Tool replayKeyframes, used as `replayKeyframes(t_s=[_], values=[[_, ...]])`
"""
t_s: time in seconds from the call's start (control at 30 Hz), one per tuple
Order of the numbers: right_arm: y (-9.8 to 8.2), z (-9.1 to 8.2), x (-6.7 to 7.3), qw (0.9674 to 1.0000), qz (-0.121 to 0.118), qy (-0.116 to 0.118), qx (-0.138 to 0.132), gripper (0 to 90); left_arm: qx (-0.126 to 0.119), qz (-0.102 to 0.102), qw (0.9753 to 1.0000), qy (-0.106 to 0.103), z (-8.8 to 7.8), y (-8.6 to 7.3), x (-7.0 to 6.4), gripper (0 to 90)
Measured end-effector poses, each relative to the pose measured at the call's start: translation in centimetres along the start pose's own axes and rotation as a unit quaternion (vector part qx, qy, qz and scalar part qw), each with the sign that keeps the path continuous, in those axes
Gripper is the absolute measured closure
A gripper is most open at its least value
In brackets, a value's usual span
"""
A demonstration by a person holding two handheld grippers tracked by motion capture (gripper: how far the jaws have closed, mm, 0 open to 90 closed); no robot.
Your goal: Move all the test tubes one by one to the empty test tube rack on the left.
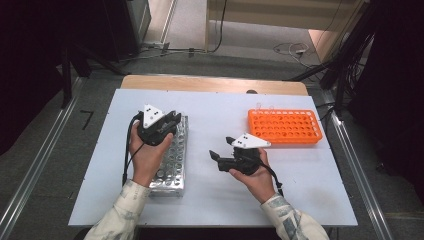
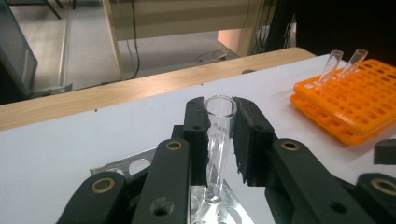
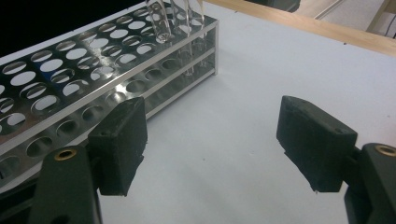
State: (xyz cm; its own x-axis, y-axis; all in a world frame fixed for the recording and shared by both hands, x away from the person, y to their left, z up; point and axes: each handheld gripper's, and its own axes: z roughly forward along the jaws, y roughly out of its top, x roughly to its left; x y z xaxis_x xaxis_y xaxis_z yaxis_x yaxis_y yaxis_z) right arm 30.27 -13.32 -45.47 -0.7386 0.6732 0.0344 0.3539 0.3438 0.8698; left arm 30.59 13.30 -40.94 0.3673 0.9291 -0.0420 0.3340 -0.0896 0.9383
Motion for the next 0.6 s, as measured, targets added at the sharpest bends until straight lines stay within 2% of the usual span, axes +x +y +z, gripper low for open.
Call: replayKeyframes(t_s=[0.17, 0.33, 0.43, 0.6], values=[[0.0, 0.0, 0.1, 1.0000, 0.002, 0.000, -0.002, 23.3, 0.014, 0.019, 0.9997, 0.006, 0.5, -0.5, -0.6, 75.8], [0.0, -0.1, 0.1, 1.0000, -0.001, 0.001, -0.001, 23.4, 0.039, 0.025, 0.9989, 0.011, 1.2, -1.1, -0.7, 75.7], [0.0, -0.1, 0.2, 1.0000, -0.002, 0.002, -0.002, 23.4, 0.053, 0.021, 0.9983, 0.012, 1.6, -1.7, -0.7, 75.6], [0.0, -0.1, 0.1, 1.0000, -0.003, 0.002, -0.002, 23.4, 0.064, 0.024, 0.9975, 0.013, 2.0, -2.0, -0.8, 75.5]])
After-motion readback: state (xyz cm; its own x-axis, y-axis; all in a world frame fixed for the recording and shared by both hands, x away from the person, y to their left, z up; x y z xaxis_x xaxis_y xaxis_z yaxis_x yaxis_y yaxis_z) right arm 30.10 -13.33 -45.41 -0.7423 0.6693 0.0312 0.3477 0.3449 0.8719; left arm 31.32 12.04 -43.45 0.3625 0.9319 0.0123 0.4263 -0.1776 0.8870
